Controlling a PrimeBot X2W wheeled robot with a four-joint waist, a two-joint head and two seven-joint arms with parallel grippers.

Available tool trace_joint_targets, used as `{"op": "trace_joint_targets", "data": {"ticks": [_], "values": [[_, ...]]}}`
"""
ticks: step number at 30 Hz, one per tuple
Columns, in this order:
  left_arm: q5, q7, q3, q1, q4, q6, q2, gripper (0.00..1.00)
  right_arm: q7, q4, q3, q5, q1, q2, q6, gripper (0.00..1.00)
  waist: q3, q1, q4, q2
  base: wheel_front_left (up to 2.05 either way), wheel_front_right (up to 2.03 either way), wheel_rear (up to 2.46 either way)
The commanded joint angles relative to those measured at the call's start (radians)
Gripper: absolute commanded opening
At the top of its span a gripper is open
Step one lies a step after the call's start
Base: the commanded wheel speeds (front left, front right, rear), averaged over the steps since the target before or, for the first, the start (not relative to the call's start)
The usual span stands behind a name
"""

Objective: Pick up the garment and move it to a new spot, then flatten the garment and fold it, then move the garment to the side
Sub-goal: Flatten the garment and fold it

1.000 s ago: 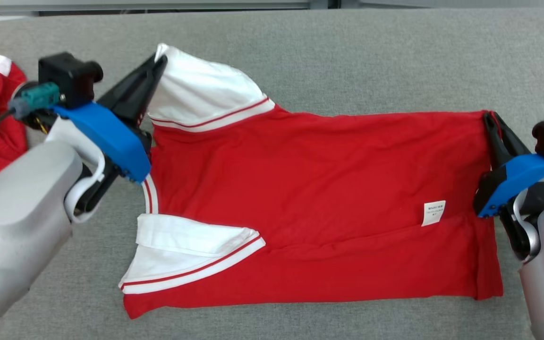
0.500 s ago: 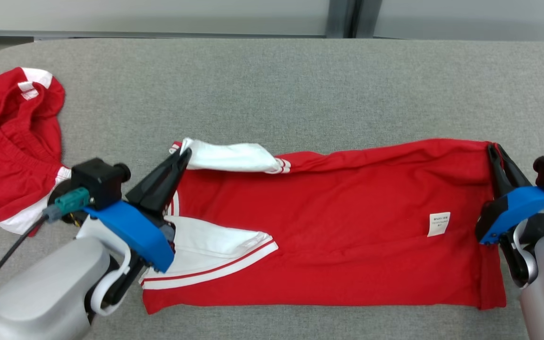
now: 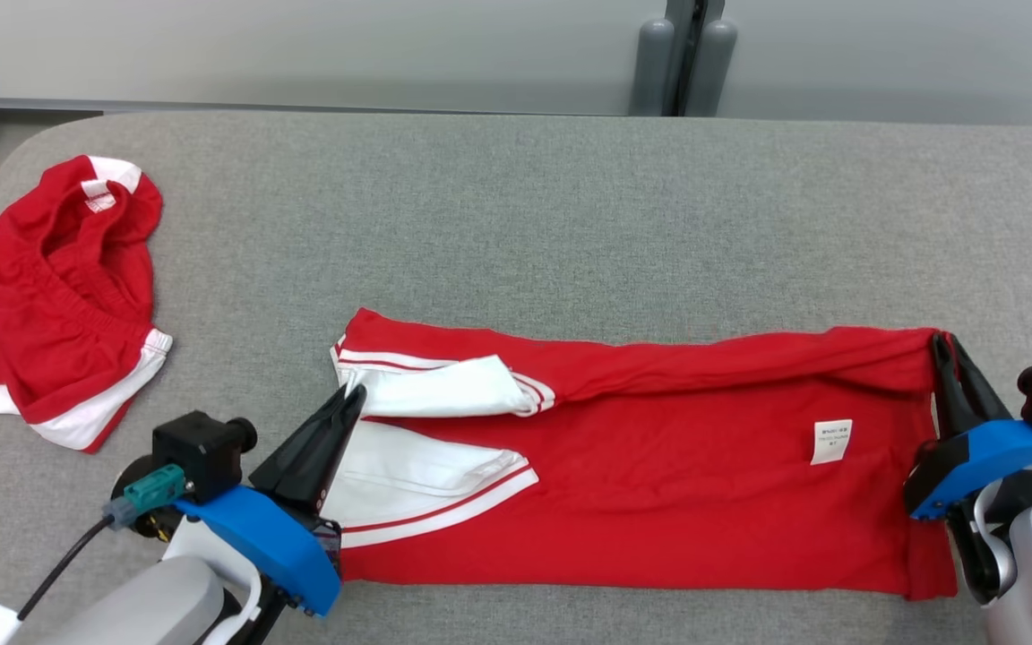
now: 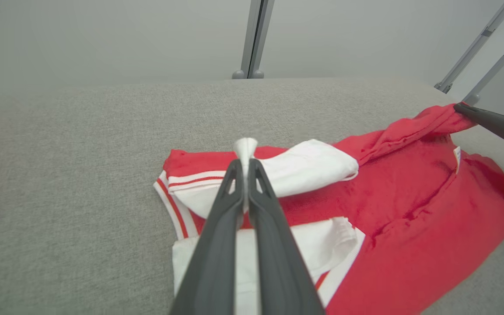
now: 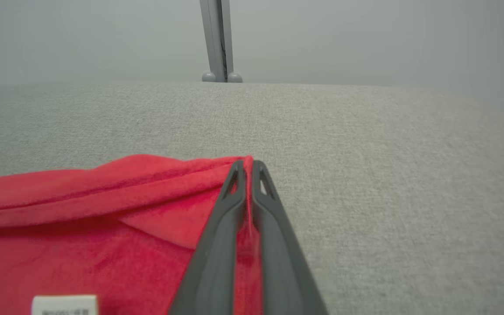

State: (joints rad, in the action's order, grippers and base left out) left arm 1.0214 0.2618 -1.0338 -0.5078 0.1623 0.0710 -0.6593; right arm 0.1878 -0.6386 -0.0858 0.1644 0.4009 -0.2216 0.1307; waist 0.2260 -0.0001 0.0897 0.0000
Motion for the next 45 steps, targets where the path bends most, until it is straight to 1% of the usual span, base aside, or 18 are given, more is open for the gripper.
{"op": "trace_joint_targets", "data": {"ticks": [1, 9, 10, 11, 12, 15, 18, 22, 26, 36, 37, 38, 39, 45], "values": [[-0.010, 0.004, 0.013, 0.021, 0.004, 0.006, 0.006, 0.00, 0.013, -0.005, 0.000, 0.008, -0.021, 0.005, 0.000, 0.00, -0.008, 0.0001, 0.001, 0.0000, 0.00, 0.00, 0.00], [-0.031, 0.004, 0.052, 0.089, 0.043, -0.006, 0.031, 0.00, 0.044, 0.011, 0.010, 0.027, -0.068, 0.018, 0.000, 0.00, -0.036, 0.0001, -0.002, 0.0000, 0.00, 0.00, 0.00], [-0.033, 0.004, 0.065, 0.096, 0.048, 0.000, 0.038, 0.00, 0.045, 0.015, 0.008, 0.030, -0.074, 0.019, 0.000, 0.00, -0.041, 0.0001, -0.002, 0.0000, 0.00, 0.00, 0.00], [-0.046, 0.004, 0.079, 0.100, 0.050, 0.009, 0.044, 0.43, 0.047, 0.020, 0.006, 0.032, -0.081, 0.021, 0.000, 0.44, -0.044, 0.0001, -0.003, 0.0000, 0.00, 0.00, 0.00], [-0.052, 0.004, 0.089, 0.108, 0.053, 0.013, 0.051, 1.00, 0.051, 0.027, 0.005, 0.038, -0.087, 0.025, 0.000, 1.00, -0.048, 0.0001, -0.003, 0.0000, 0.00, 0.00, 0.00], [-0.076, 0.004, 0.126, 0.134, 0.059, 0.014, 0.068, 1.00, 0.059, 0.054, 0.004, 0.040, -0.108, 0.027, 0.000, 1.00, -0.061, 0.0001, -0.004, 0.0000, 0.00, 0.00, 0.00], [-0.111, 0.004, 0.191, 0.165, 0.050, 0.022, 0.093, 1.00, 0.064, 0.095, -0.002, 0.048, -0.130, 0.027, 0.000, 1.00, -0.069, 0.0001, -0.007, 0.0000, 0.00, 0.00, 0.00], [-0.187, 0.004, 0.316, 0.212, 0.025, 0.035, 0.134, 1.00, 0.069, 0.146, -0.015, 0.052, -0.145, 0.023, 0.000, 1.00, -0.071, 0.0001, -0.011, 0.0000, 0.00, 0.00, 0.00], [-0.280, 0.003, 0.449, 0.266, -0.010, 0.043, 0.188, 1.00, 0.040, 0.157, -0.038, 0.047, -0.152, 0.022, 0.000, 1.00, -0.073, 0.0001, -0.008, 0.0000, 0.00, 0.00, 0.00], [-0.490, 0.004, 0.710, 0.355, -0.045, -0.002, 0.320, 1.00, -0.038, 0.086, -0.077, 0.023, -0.157, 0.059, 0.000, 1.00, -0.058, 0.0001, 0.012, 0.0000, 0.00, 0.00, 0.00], [-0.490, 0.004, 0.710, 0.355, -0.045, -0.002, 0.320, 1.00, -0.038, 0.086, -0.077, 0.023, -0.157, 0.059, 0.000, 1.00, -0.058, 0.0001, 0.012, 0.0000, 0.00, 0.00, 0.00], [-0.521, 0.003, 0.749, 0.368, -0.043, -0.016, 0.347, 1.00, -0.045, 0.063, -0.078, 0.019, -0.153, 0.066, 0.000, 1.00, -0.053, 0.0001, 0.013, 0.0000, 0.00, 0.00, 0.00], [-0.521, 0.003, 0.749, 0.368, -0.043, -0.016, 0.347, 1.00, -0.045, 0.063, -0.078, 0.019, -0.153, 0.066, 0.000, 1.00, -0.053, 0.0001, 0.013, 0.0000, 0.00, 0.00, 0.00], [-0.594, 0.003, 0.859, 0.396, -0.029, -0.066, 0.416, 1.00, -0.062, -0.007, -0.079, 0.008, -0.147, 0.083, 0.000, 1.00, -0.043, 0.0001, 0.018, 0.0000, 0.00, 0.00, 0.00]]}}
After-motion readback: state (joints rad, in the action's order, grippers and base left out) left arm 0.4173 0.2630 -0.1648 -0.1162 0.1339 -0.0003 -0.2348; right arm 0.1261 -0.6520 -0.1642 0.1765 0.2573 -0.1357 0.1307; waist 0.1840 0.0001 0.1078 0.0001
